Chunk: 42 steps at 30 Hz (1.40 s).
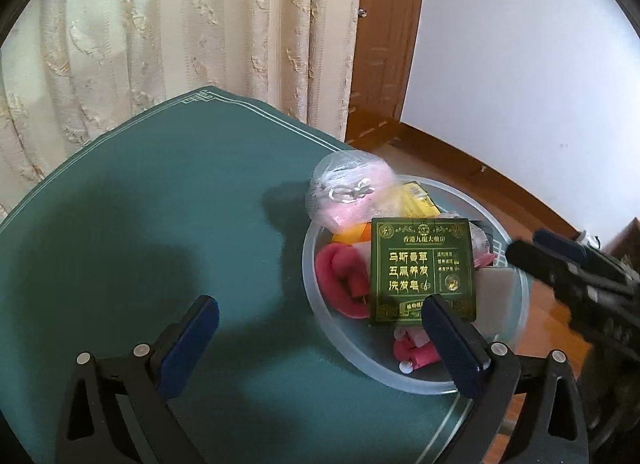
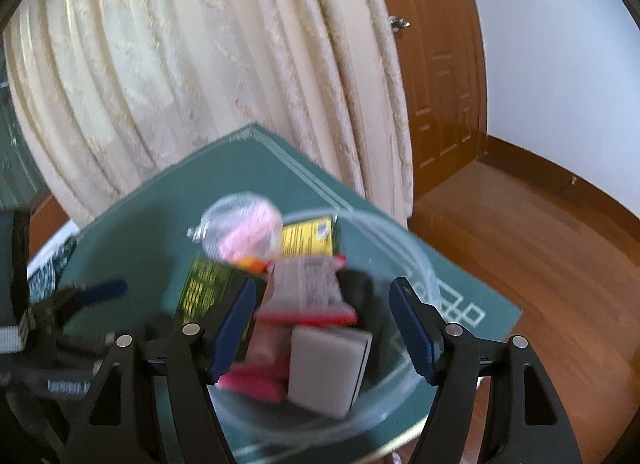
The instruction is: Organize objects
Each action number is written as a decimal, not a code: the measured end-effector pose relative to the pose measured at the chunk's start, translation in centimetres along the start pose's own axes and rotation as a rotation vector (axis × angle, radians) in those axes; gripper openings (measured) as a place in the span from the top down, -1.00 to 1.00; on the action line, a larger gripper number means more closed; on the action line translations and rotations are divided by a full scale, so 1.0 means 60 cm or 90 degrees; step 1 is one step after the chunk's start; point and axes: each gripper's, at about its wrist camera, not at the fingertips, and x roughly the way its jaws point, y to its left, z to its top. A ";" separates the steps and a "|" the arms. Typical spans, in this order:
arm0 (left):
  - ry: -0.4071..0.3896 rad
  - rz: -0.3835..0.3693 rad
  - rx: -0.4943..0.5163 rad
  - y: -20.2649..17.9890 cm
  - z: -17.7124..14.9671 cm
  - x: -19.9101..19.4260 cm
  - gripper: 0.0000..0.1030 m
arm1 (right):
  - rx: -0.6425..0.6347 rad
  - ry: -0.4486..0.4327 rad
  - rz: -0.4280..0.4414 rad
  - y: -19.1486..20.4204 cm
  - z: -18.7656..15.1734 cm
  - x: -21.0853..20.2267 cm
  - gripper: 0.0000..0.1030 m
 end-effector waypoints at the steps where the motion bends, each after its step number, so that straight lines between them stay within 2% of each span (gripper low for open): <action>1: 0.003 0.006 -0.003 0.001 -0.002 -0.001 -1.00 | -0.004 0.004 -0.002 0.002 -0.004 -0.002 -0.49; 4: 0.002 0.014 -0.010 0.009 -0.009 -0.015 -1.00 | -0.005 0.016 -0.013 0.006 -0.018 -0.014 -0.63; 11: -0.019 0.024 -0.006 0.007 -0.020 -0.045 -1.00 | -0.009 0.044 -0.033 0.021 -0.039 -0.023 -0.70; 16: -0.053 0.083 0.005 0.002 -0.025 -0.067 -1.00 | -0.027 0.049 -0.048 0.040 -0.051 -0.036 -0.71; 19: -0.057 0.100 0.005 0.003 -0.027 -0.073 -1.00 | -0.031 0.049 -0.053 0.048 -0.055 -0.044 -0.72; 32: -0.067 0.087 0.013 0.001 -0.042 -0.100 -1.00 | -0.057 0.061 -0.086 0.083 -0.069 -0.056 -0.72; 36: -0.051 0.074 0.010 0.000 -0.042 -0.099 -1.00 | -0.063 0.083 -0.100 0.085 -0.076 -0.048 -0.72; 42: -0.045 0.065 0.013 -0.006 -0.044 -0.100 -1.00 | -0.071 0.083 -0.100 0.088 -0.073 -0.052 -0.72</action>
